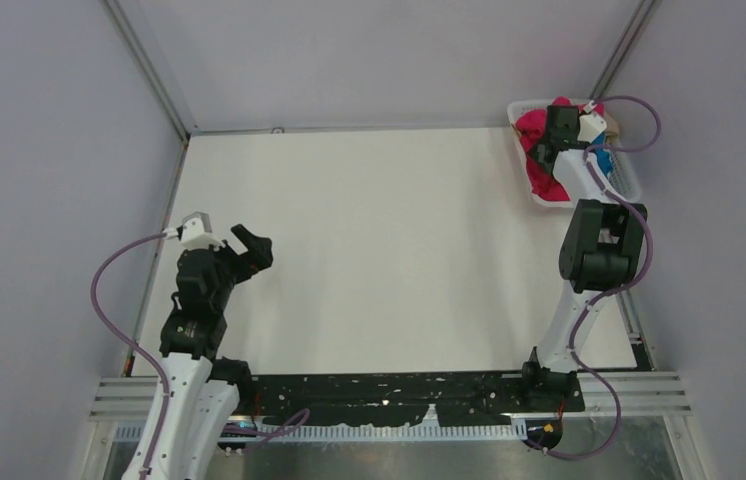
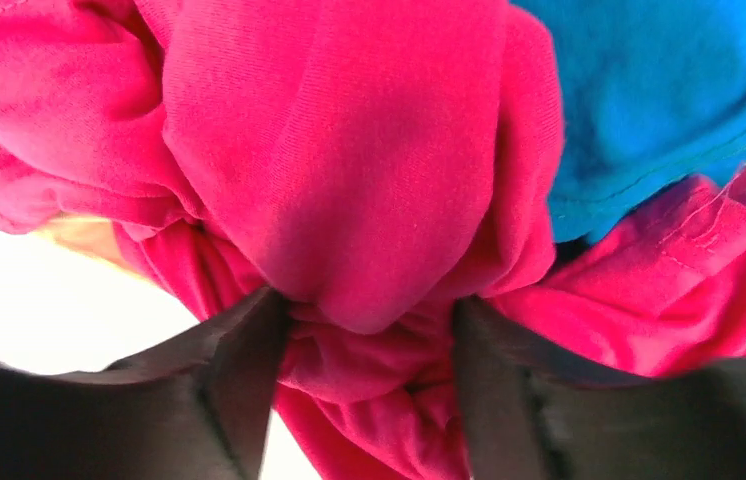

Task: Fold and stack the t-shirts
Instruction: Grab crumpled tshirt from bin with the right arm, then move the tshirt to the center of the board

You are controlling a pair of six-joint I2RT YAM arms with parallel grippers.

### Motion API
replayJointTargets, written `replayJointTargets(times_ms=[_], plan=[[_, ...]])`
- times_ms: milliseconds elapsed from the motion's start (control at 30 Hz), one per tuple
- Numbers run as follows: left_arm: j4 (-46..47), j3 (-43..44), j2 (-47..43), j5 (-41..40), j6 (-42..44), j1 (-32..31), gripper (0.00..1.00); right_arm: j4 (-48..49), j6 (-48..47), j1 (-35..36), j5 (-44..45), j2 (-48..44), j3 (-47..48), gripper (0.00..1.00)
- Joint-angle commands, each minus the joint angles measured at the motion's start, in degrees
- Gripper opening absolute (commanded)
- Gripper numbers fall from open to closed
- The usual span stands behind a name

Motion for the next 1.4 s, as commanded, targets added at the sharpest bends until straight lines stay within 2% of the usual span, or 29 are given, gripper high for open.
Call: replayJointTargets(times_ms=[0,33,67,133,167,300,600,667,767,933,1000,1133,1267,1367], plan=[[2.4,0.4,0.4,-2.1,-0.5,0.2,0.99,5.1,3.4,-0.2,-4.7,-2.4,-2.4,0.44],[2.3,0.4,0.5,-2.1,-0.5,0.3,0.99,5.2,2.8,-0.2,-5.2,-2.6,-2.0,0.37],[2.1,0.5,0.7,-2.3,-0.4,0.2,0.99,4.8,2.3,-0.2,-5.4,-2.8,-1.5,0.21],[1.8,0.7,0.8,-2.5,-0.4,0.2,0.99,2.5,1.2,-0.2,-5.0,-3.2,0.9,0.08],[1.6,0.9,0.9,-2.4,-0.5,0.2,0.99,1.8,0.3,-0.2,-4.3,-3.8,2.8,0.07],[1.4,0.9,0.5,-1.7,-0.4,0.3,0.99,1.4,-3.0,-0.2,-6.1,-8.4,5.8,0.06],[3.4,0.3,0.2,2.2,0.1,0.2,0.99,2.6,-16.0,0.8,-23.2,-24.7,12.8,0.06],[3.5,0.4,0.5,3.7,0.2,0.2,0.99,6.1,-17.1,1.0,-27.7,-28.0,12.6,0.06],[3.4,0.4,0.6,4.0,0.3,0.3,0.99,10.4,-17.2,1.5,-29.8,-31.0,13.5,0.06],[3.3,0.2,0.3,3.6,0.1,0.1,0.99,10.9,-15.6,3.1,-35.4,-32.5,19.8,0.06],[3.6,0.1,0.2,3.7,-0.1,0.2,0.99,8.4,-15.8,5.4,-38.5,-32.2,23.2,0.06],[2.8,0.8,0.4,4.5,-0.3,0.2,0.99,-0.4,-17.5,16.1,-41.7,-32.1,26.1,0.06],[1.4,1.4,0.4,4.2,-1.0,0.3,0.99,-2.6,-19.3,24.4,-42.1,-34.1,19.9,0.06],[0.0,2.0,0.4,3.6,-1.9,0.3,0.99,-0.7,-21.5,30.9,-33.6,-38.0,8.4,0.06]])
